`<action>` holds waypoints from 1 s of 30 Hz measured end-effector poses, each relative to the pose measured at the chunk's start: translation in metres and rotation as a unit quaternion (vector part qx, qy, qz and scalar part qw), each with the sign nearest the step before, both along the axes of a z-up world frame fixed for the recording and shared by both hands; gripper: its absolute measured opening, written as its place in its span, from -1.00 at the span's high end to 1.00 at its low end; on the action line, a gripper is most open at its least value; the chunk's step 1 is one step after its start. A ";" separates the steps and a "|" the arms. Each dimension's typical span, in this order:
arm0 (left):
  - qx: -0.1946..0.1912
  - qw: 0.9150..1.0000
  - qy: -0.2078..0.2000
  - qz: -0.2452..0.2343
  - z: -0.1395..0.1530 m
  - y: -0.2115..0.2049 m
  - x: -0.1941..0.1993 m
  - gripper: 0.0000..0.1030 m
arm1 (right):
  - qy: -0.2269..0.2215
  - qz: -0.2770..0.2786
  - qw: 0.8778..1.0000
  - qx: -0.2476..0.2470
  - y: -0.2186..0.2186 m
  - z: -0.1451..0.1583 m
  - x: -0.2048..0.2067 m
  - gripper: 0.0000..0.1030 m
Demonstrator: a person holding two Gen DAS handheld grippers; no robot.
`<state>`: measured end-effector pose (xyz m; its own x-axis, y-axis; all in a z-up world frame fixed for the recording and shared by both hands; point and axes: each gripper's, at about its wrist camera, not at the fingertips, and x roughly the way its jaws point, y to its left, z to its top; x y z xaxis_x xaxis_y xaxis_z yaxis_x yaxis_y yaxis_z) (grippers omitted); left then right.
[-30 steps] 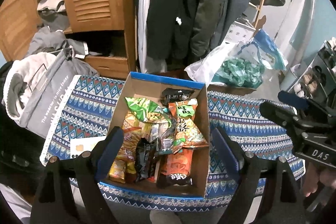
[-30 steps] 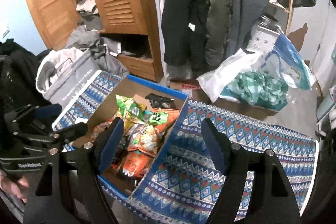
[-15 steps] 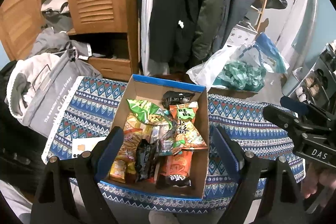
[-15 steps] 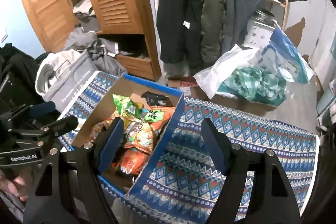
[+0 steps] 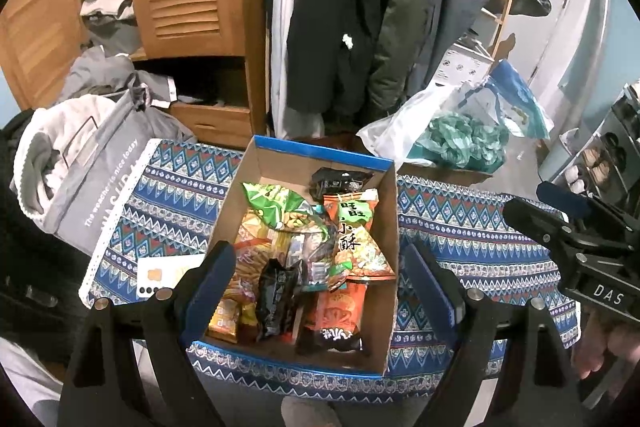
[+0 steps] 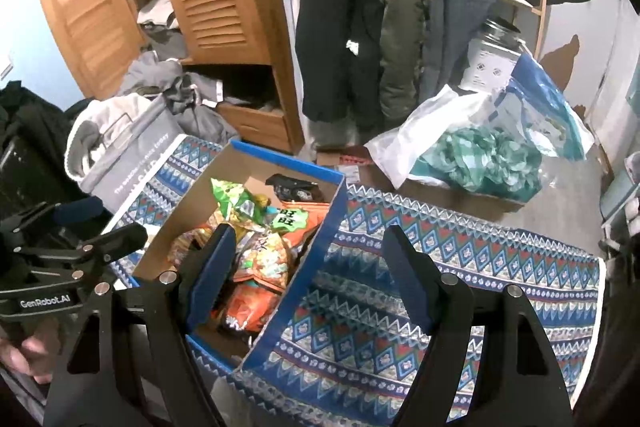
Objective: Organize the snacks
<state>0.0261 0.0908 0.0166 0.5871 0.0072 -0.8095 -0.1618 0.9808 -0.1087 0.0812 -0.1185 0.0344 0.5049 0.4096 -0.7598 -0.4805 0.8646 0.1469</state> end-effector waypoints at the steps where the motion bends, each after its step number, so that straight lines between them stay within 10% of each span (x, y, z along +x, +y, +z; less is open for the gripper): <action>1: -0.002 1.000 0.001 -0.001 0.000 0.000 0.000 -0.70 | 0.000 0.000 1.000 0.001 0.000 0.000 0.000 -0.46; 30: -0.014 1.000 0.013 -0.012 -0.006 -0.004 -0.002 -0.70 | -0.001 0.001 1.000 0.000 0.001 0.000 -0.001 -0.46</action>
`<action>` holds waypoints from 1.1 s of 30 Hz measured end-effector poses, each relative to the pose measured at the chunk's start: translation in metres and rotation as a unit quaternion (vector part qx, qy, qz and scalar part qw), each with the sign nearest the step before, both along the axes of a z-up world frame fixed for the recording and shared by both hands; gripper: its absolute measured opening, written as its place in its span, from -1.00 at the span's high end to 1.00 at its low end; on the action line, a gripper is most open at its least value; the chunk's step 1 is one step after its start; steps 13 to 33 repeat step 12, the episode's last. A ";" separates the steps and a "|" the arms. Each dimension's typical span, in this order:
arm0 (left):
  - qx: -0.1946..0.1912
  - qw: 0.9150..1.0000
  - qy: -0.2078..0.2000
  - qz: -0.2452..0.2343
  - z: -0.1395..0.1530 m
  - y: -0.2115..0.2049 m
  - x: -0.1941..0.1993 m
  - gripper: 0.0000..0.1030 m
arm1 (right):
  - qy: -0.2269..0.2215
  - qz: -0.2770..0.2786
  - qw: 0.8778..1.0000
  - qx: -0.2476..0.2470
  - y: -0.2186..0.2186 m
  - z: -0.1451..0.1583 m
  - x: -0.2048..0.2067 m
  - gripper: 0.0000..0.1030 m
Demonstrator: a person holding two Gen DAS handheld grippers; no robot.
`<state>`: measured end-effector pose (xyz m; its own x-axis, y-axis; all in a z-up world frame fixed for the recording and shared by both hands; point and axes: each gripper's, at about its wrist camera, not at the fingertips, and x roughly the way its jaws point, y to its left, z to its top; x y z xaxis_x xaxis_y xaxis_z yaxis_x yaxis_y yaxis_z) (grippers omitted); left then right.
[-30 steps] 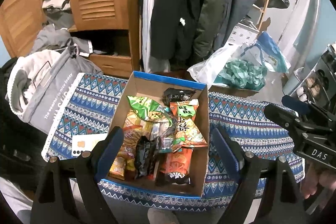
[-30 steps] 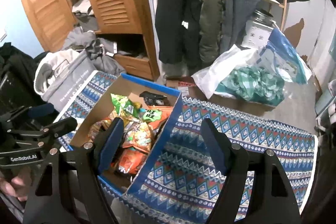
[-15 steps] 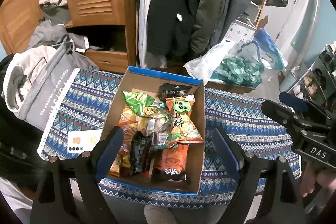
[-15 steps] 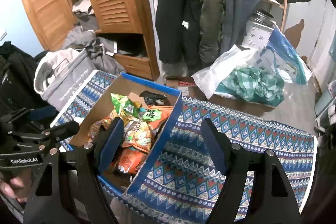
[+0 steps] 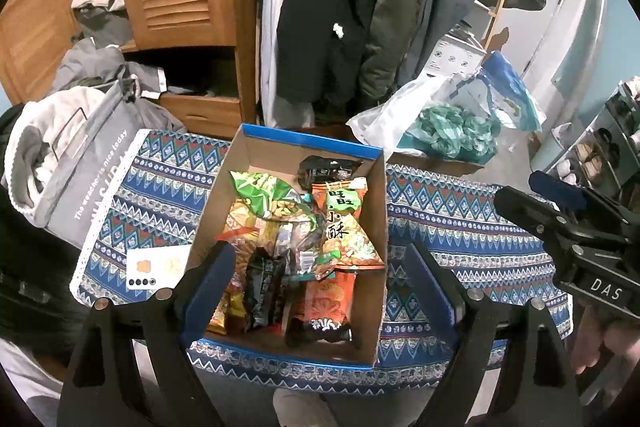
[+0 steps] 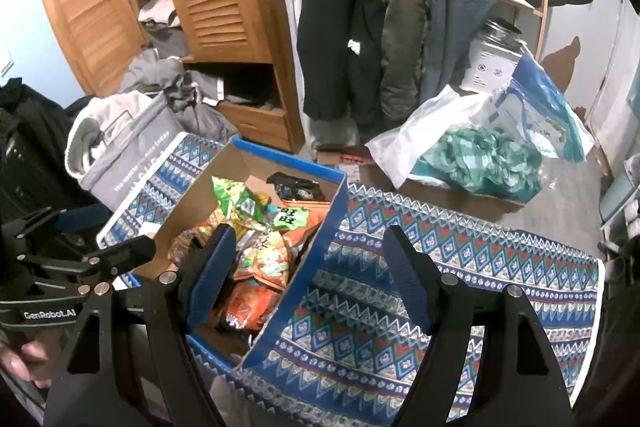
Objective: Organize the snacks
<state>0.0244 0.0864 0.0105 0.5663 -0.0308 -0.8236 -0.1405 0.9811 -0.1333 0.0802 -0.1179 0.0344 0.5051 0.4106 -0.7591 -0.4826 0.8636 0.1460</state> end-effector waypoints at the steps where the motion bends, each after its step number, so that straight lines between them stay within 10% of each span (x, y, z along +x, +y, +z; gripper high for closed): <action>1: 0.000 1.000 0.001 0.000 0.000 0.000 0.000 -0.70 | 0.000 0.000 1.000 0.000 0.000 0.000 0.000 -0.46; 33: 0.002 1.000 0.003 -0.003 -0.002 -0.002 0.000 -0.70 | 0.000 0.000 1.000 -0.001 0.000 0.000 0.000 -0.46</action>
